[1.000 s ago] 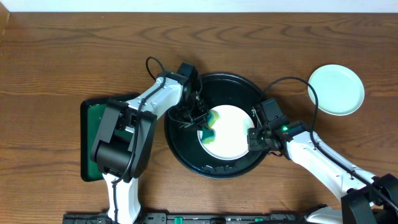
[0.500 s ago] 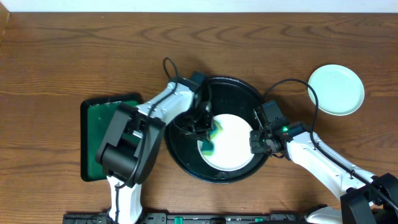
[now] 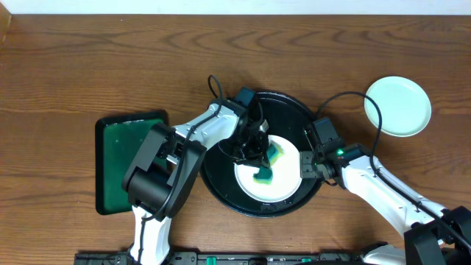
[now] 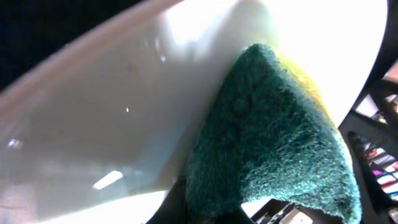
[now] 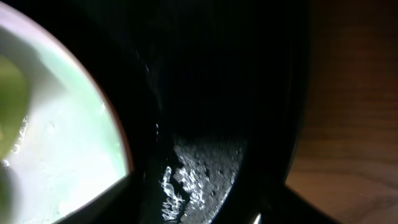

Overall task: Clean dirty plates on tray and stack at the side
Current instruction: 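Keep scrubbing the white plate with the sponge while right gripper holds its rim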

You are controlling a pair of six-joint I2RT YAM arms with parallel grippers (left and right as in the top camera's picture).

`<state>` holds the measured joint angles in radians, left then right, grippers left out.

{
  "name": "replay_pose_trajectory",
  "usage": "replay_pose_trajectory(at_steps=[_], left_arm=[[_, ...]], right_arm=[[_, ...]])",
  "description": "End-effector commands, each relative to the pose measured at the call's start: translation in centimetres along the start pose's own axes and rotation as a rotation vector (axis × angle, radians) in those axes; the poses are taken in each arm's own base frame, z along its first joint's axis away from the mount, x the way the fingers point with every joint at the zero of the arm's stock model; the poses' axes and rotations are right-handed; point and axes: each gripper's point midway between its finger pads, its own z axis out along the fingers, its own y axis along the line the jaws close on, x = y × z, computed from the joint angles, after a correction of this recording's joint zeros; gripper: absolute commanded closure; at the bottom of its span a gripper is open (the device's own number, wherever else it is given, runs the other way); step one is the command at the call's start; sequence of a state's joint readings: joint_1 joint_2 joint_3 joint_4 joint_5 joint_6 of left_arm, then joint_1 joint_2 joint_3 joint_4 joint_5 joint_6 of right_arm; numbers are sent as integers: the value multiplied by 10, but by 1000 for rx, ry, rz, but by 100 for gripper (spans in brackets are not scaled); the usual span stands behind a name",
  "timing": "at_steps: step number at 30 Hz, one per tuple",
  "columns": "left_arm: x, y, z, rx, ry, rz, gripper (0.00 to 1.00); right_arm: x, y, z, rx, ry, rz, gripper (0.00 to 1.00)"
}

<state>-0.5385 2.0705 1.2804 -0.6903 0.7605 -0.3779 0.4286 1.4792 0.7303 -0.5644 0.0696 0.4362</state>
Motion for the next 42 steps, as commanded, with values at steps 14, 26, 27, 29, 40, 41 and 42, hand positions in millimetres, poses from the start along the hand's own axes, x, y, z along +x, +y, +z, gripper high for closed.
replay_pose_trajectory(at_steps=[14,26,27,29,40,41,42], left_arm=[[1,17,16,-30,24,-51,93],[1,18,16,-33,22,-55,93],[1,18,16,-33,22,-54,93],[1,18,16,-33,22,-54,93],[1,18,16,-34,23,-55,93],[1,18,16,-34,23,-55,93],[1,18,16,-34,23,-55,93]], right_arm=[[-2,37,-6,-173,31,2,35],[-27,45,-31,-175,6,5,34],[-24,43,-31,-164,21,28,37],[-15,39,-27,-144,56,59,41],[22,47,19,-162,220,83,50],[24,49,23,-164,232,80,51],[26,50,25,-162,239,77,56]])
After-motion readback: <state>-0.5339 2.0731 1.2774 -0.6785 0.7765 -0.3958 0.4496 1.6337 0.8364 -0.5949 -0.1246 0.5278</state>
